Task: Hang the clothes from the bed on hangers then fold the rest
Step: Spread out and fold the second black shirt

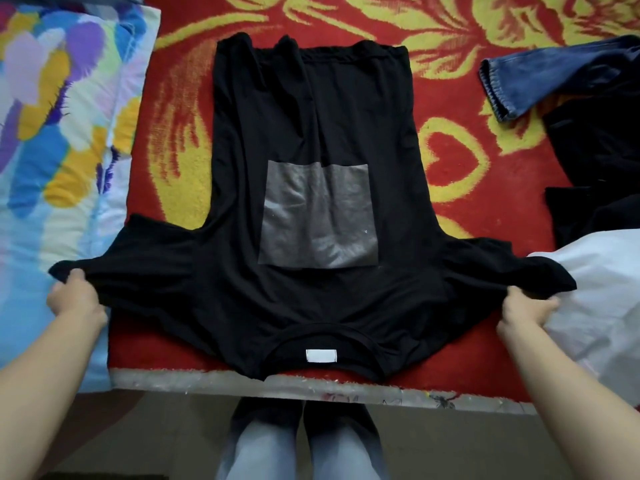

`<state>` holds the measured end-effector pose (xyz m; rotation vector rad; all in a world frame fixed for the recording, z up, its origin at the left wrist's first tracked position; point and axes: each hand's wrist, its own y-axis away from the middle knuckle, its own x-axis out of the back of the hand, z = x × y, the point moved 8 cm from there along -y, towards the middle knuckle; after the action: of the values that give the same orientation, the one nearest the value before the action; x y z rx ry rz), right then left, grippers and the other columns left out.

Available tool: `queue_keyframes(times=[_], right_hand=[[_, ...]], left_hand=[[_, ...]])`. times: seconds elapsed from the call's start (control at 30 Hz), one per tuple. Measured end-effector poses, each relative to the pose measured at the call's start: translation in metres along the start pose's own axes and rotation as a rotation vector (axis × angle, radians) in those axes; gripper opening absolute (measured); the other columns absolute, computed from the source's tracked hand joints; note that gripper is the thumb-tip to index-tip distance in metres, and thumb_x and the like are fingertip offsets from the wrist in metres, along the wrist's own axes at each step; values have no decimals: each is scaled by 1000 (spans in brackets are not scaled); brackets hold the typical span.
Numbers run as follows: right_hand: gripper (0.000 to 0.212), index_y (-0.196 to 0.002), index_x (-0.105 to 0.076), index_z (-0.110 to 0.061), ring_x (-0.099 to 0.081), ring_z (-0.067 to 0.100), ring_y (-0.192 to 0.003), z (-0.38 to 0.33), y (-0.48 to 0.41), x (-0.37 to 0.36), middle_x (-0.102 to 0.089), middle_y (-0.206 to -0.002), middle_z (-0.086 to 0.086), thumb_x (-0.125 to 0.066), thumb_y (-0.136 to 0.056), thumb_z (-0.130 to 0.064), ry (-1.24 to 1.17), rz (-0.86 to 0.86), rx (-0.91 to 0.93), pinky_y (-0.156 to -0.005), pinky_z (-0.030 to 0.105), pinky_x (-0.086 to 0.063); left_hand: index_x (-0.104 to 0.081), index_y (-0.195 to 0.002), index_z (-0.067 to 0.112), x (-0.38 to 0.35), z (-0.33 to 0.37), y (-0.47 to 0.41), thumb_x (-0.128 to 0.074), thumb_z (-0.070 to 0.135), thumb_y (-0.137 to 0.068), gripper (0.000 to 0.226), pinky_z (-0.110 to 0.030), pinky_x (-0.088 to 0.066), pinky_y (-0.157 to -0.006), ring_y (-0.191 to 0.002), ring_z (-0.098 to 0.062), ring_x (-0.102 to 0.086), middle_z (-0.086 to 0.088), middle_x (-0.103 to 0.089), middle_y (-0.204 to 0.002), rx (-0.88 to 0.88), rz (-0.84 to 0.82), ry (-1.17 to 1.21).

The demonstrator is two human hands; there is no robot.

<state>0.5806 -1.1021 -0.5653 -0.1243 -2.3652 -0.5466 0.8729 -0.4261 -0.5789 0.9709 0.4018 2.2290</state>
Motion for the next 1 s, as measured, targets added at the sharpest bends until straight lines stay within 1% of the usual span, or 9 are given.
queue_keyframes(times=[0.07,0.17,0.3,0.43,0.5,0.63,0.77,0.93,1.0], right_hand=[[72,-147,-18,-8,-33,36,-131,6,17,-6,-26,-148,24,-56,-87,-12,290,-44,44,-108,36,-27],[70,-146,-23,-6,-27,42,-132,14,65,-24,-22,-149,24,-57,-86,-11,577,-175,337,-106,42,-25],[58,-130,-50,0,-42,46,-123,38,150,-46,-40,-138,29,-72,-79,-15,772,-451,853,-94,49,-41],[72,-101,-71,-2,-65,44,-96,85,205,-48,-64,-108,28,-94,-40,-33,1027,-683,1265,-67,47,-56],[84,-103,-72,-6,-66,41,-96,102,207,-43,-66,-108,26,-96,-25,-27,1167,-734,1308,-64,44,-57],[88,-97,-75,-8,-68,42,-87,101,204,-38,-67,-103,26,-78,-14,18,1182,-711,1400,-52,38,-56],[62,-68,-73,-1,-69,39,-72,92,199,-41,-70,-88,25,-80,-9,18,1198,-782,1401,-42,30,-51],[49,-64,-73,-3,-70,36,-82,108,211,-19,-71,-91,23,-86,-17,6,1151,-839,1646,-59,33,-57],[41,-58,-70,-9,-70,32,-89,118,215,-13,-71,-97,20,-87,-21,-1,1175,-886,1680,-66,34,-58]], left_hand=[[-48,-101,22,-13,-8,19,-50,27,-90,12,-25,-49,-68,-88,-18,-59,-7,-51,-118,-16,-79,-23],[-21,-145,6,-19,-46,48,-56,30,-90,70,-32,-33,-104,-130,-32,-38,-21,-33,-146,-81,-75,-312],[-20,-147,8,-23,-101,107,-63,35,-86,78,-49,-26,-106,-132,-44,-29,-29,-28,-144,-33,-77,-484],[-23,-144,6,-30,-141,158,-68,30,-84,79,-47,-33,-103,-127,-42,-38,-25,-35,-142,24,-140,-440],[-19,-146,9,-30,-152,167,-68,23,-85,79,-44,-36,-101,-125,-40,-43,-21,-36,-144,109,-145,-378],[-15,-149,16,-25,-154,168,-64,7,-87,79,-42,-39,-100,-125,-38,-45,-19,-38,-144,124,-159,-372],[-20,-148,20,-14,-149,162,-59,-1,-88,74,-41,-40,-99,-125,-36,-46,-18,-38,-144,39,-164,-403],[-23,-147,20,8,-162,156,-50,-10,-88,72,-50,-51,-89,-98,-43,-61,-22,-40,-141,24,-182,-429],[-24,-146,19,17,-168,156,-48,-12,-86,72,-52,-50,-88,-100,-46,-59,-27,-46,-132,63,-145,-466]])
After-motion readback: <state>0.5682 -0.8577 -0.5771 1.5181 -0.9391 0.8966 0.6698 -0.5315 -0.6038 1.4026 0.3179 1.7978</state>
